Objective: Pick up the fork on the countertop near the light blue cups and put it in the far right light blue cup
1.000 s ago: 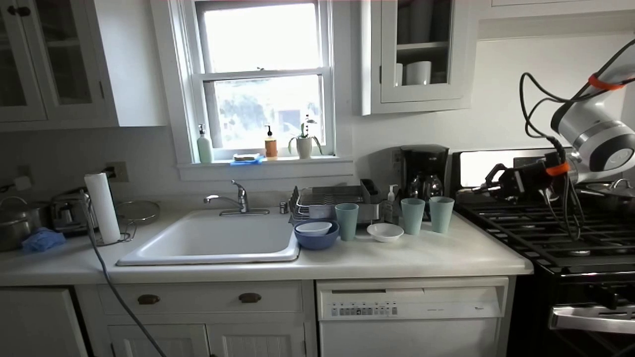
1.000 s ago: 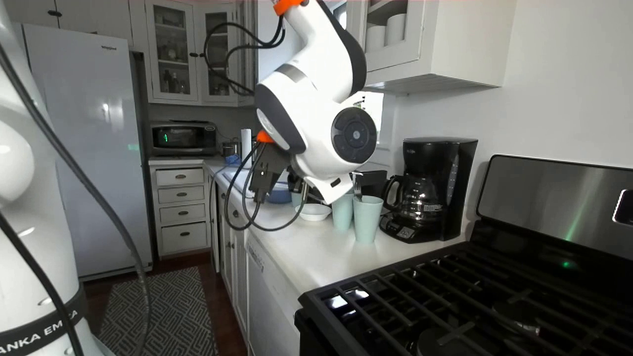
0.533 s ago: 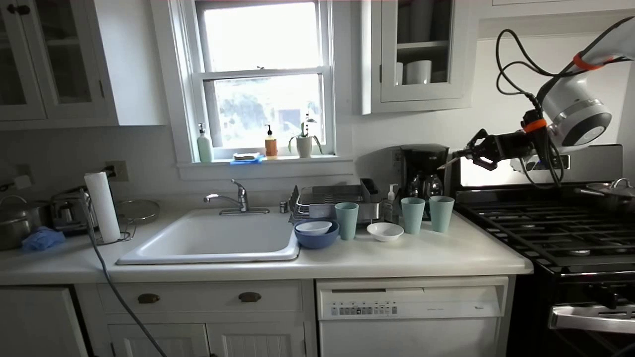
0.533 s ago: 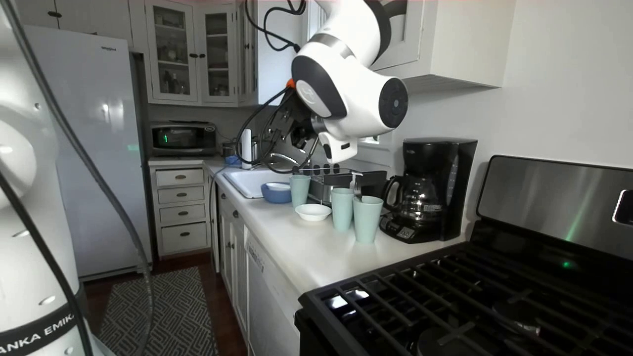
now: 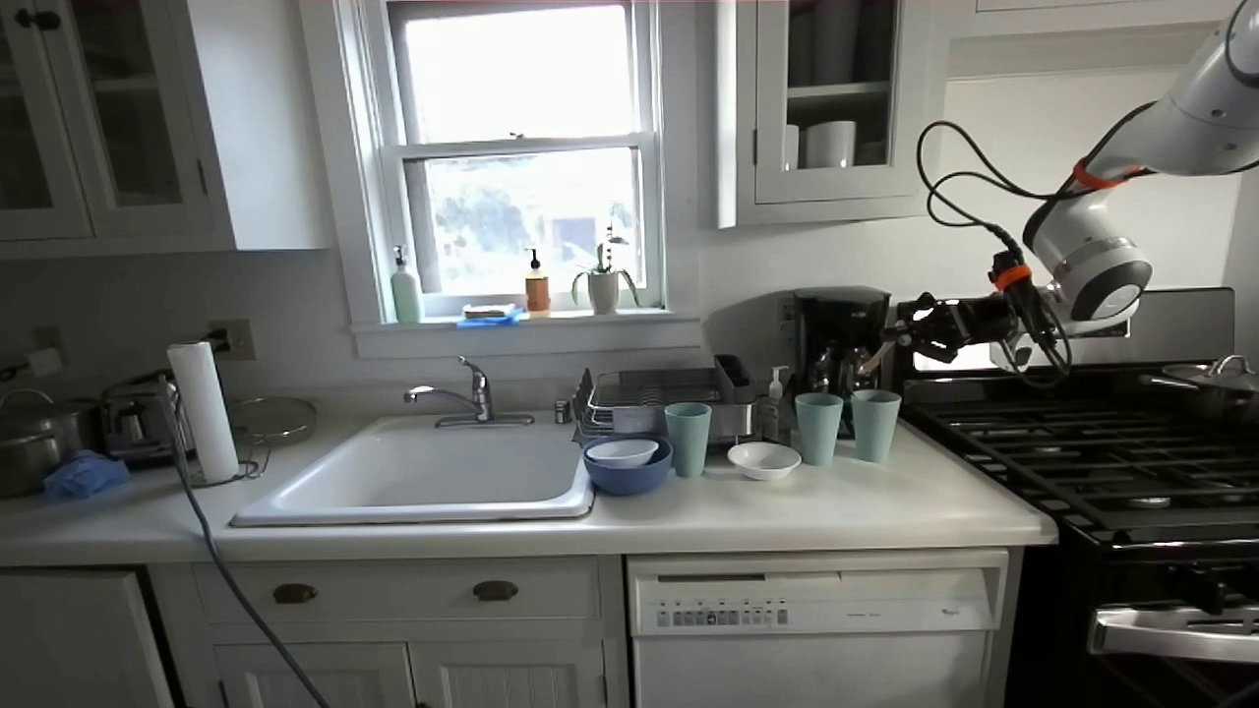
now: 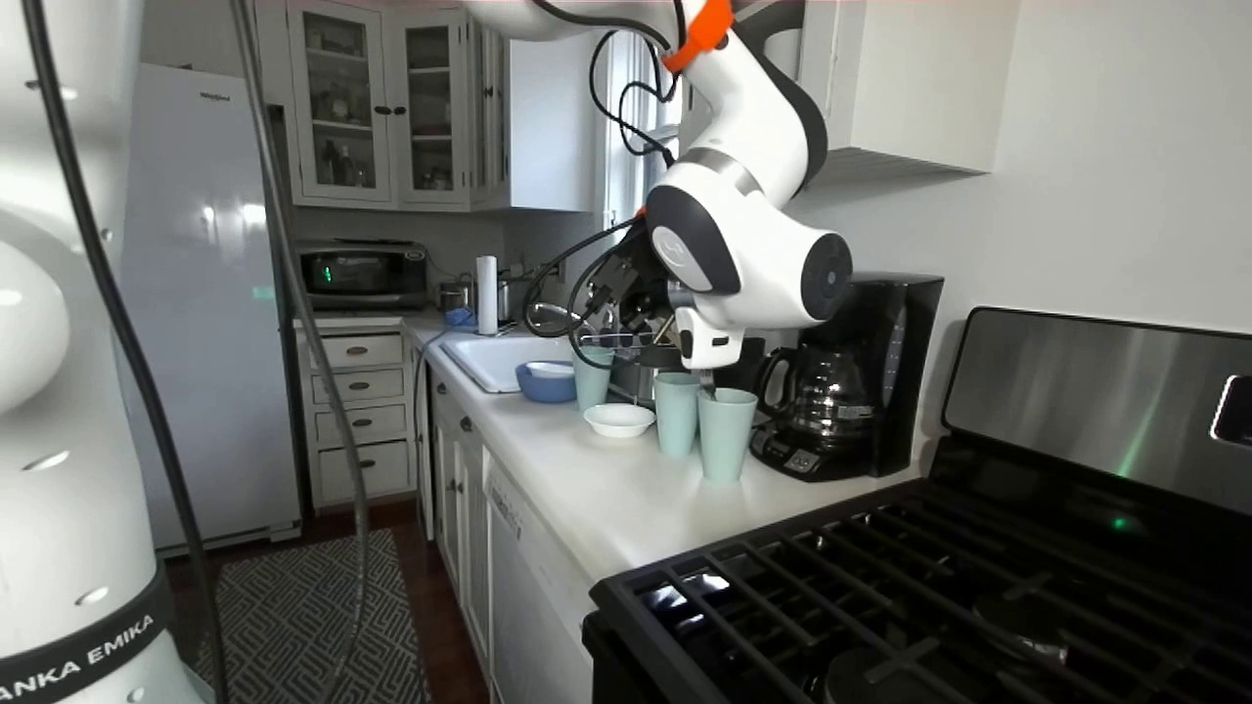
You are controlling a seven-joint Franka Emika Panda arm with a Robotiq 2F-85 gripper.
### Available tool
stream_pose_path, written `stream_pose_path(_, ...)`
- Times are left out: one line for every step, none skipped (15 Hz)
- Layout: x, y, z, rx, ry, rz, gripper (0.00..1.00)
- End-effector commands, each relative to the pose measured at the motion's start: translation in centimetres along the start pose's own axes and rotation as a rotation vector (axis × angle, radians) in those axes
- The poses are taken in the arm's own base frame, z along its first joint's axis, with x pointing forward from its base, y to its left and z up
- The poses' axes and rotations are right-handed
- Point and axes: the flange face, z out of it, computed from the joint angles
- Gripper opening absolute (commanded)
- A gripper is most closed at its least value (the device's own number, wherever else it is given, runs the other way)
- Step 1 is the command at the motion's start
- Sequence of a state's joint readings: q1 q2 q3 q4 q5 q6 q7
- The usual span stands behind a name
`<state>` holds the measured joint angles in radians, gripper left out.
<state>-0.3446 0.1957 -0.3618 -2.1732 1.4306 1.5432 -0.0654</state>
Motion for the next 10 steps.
stream_pose_path(2.5,-0.9,-1.8,0.036,0.035,0.059,0.01)
stream_pose_path(2.9,-1.0,-2.2,0.044,0.036,0.073,0.01)
stream_pose_path(3.3,-1.0,-2.6,0.050,0.038,0.084,0.01)
stream_pose_path(3.7,-1.0,-2.8,0.055,0.031,0.098,0.01)
stream_pose_path(4.2,-0.8,-2.9,0.053,0.045,0.109,0.01)
stream_pose_path(4.6,-0.8,-3.0,0.052,0.044,0.122,0.01)
stream_pose_path(5.0,-0.7,-2.9,0.049,0.055,0.129,0.01)
stream_pose_path(5.3,-0.6,-2.8,0.051,0.057,0.132,0.01)
stream_pose_path(5.6,-0.5,-2.6,0.056,0.037,0.136,0.01)
stream_pose_path(6.1,-0.4,-2.3,0.055,0.056,0.132,0.01)
